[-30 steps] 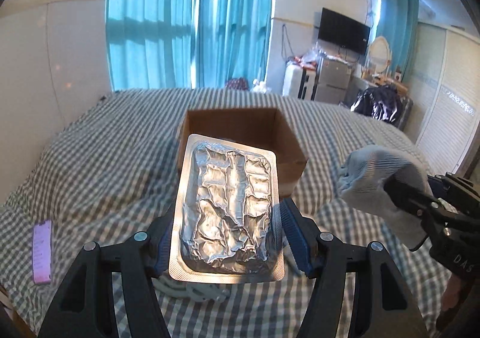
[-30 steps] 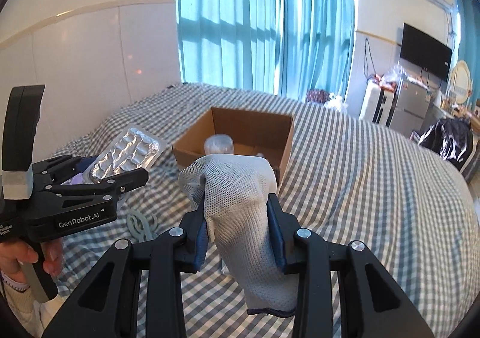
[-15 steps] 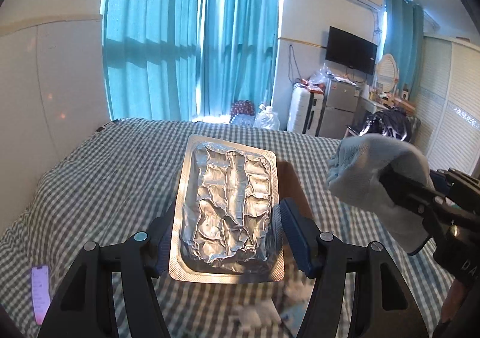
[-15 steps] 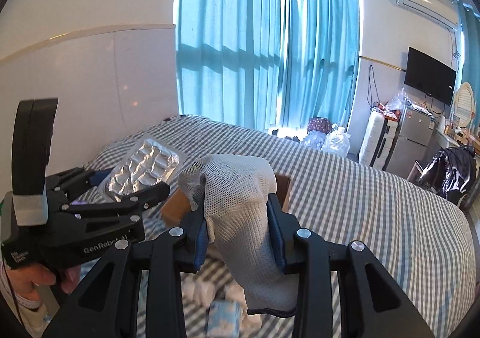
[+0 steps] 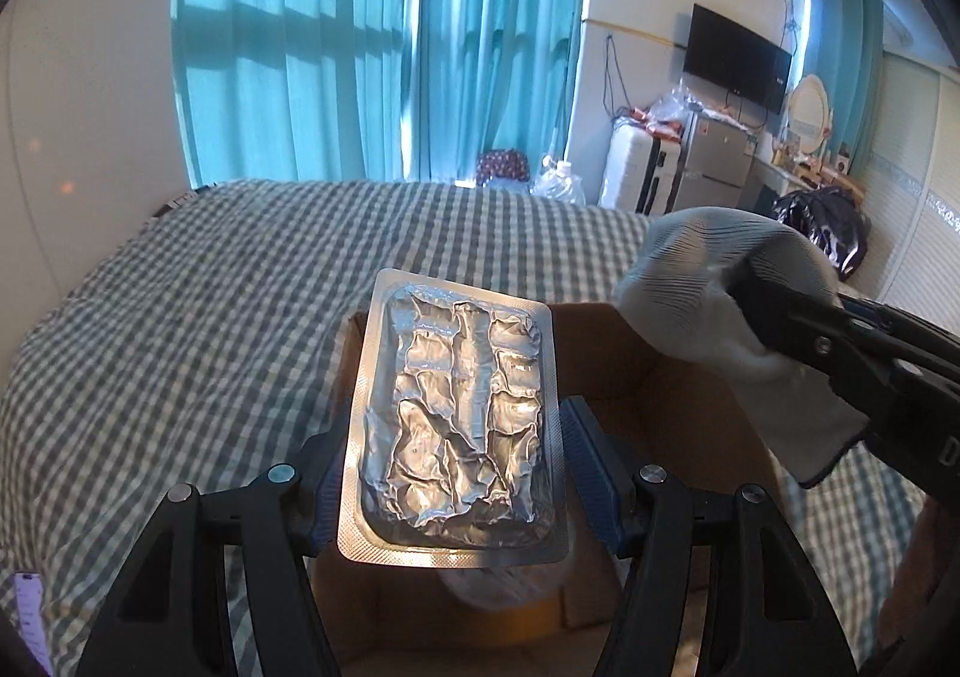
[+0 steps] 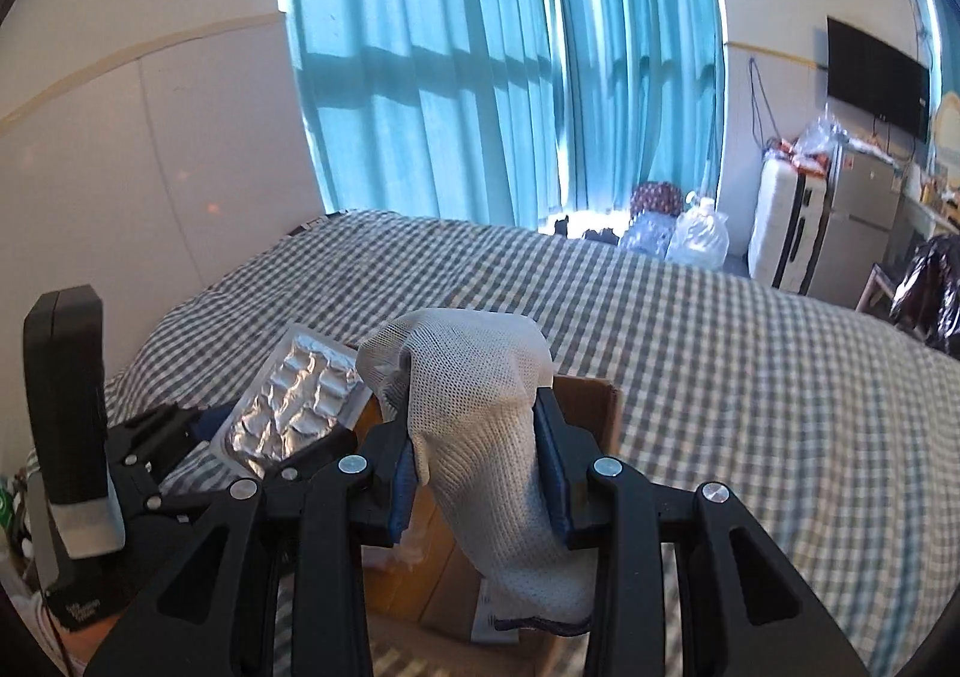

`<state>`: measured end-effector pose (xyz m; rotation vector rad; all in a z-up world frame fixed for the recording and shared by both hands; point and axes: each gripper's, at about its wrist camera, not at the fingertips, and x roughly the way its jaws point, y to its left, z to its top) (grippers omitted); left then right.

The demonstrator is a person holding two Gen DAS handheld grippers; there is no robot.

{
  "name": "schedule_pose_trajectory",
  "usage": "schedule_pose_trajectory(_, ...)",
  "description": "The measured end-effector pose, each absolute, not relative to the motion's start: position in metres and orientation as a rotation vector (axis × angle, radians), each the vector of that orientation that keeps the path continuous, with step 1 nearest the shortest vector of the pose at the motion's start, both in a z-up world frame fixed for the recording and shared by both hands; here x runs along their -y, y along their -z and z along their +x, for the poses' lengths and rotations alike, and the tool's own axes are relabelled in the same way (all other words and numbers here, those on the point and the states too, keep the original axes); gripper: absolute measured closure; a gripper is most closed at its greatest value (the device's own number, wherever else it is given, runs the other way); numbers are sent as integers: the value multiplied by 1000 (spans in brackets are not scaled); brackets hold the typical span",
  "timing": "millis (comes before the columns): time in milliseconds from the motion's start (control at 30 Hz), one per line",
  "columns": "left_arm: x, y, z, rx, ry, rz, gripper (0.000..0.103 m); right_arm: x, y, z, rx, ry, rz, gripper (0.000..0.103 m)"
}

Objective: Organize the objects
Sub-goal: 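Lower blister pack and glove into the box and open both tools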

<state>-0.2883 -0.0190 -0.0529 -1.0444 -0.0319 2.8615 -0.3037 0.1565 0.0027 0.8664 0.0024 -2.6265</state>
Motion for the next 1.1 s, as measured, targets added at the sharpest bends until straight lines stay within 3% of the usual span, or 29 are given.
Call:
schedule_pose_trajectory(300, 12, 82, -304, -7, -2819, -1102, 38, -150, 39, -334, 22, 2614, 921, 69)
schedule_pose_trajectory(467, 13, 87, -301, 9, -2801, -1131, 36, -157, 39, -326, 80, 2615, 924, 64)
schedule_pose_trajectory(500, 14, 85, -299, 15, -2799, -1128, 34, -160, 37, -323, 89, 2614, 918, 60)
schedule_pose_trajectory(567, 15, 81, -295, 30, -2810, -1115, 17, -166, 29, -314, 107, 2630, 884, 49)
schedule_pose_trajectory(633, 19, 73, -288, 60, -2846, -1087, 13, -170, 18, -307, 119, 2642, 862, 34)
schedule_pose_trajectory(833, 30, 39, -260, 170, -2876, -1054, 11, -184, -31, -266, 87, 2689, 796, 28)
schedule_pose_trajectory(1100, 31, -24, -184, 100, -2957, -885, 0, -201, -97, -179, 24, 2776, 670, 12)
